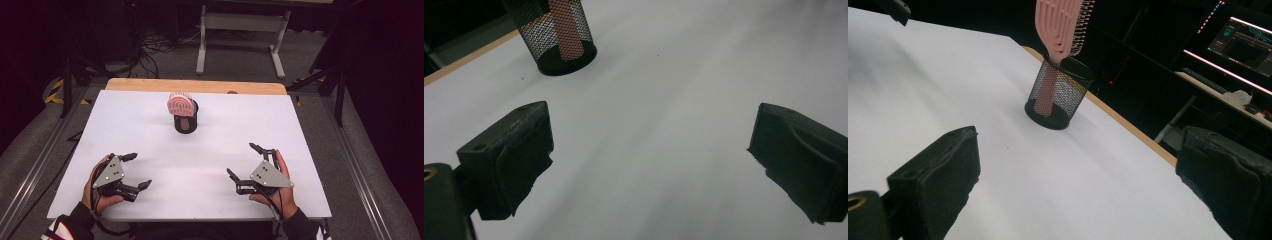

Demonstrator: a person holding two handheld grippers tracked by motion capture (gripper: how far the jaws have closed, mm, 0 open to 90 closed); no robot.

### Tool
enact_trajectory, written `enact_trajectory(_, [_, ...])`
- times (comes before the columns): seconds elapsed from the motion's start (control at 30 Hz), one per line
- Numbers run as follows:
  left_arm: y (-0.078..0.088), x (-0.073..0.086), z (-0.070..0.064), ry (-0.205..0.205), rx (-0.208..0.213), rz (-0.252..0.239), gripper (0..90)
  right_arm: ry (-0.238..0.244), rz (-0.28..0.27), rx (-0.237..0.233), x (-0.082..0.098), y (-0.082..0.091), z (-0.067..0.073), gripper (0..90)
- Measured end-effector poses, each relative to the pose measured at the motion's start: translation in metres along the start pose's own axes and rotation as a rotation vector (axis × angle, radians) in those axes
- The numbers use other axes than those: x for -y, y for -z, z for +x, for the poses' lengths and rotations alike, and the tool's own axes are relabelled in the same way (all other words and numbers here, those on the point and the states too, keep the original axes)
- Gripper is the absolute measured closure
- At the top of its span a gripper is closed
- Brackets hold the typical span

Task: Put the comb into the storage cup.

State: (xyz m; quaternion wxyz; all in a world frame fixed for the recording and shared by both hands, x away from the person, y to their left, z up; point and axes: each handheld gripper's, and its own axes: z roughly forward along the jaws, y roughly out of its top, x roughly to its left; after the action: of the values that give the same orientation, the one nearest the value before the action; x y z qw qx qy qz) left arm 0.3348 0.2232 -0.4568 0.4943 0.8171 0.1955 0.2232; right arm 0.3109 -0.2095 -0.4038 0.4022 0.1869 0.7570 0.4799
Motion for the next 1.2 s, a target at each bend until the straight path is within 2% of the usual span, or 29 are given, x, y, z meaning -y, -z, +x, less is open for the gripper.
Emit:
enact_trajectory(0.37, [0.001,0.000,0.000,-0.003,-0.001,-0.001,4.8,-0.006,0.022,0.028,0.010,0.012,-0.006,4.9])
enact_trajectory(0.9, [0.000,-0.001,-0.001,-0.006,0.000,-0.003,4.8,-0.032,0.089,0.050,0.036,0.022,-0.016,4.9])
enact_trajectory(1.2, [0.000,-0.001,-0.001,-0.005,0.001,-0.004,4.8,-0.071,0.107,0.065,0.053,0.029,-0.022,4.9])
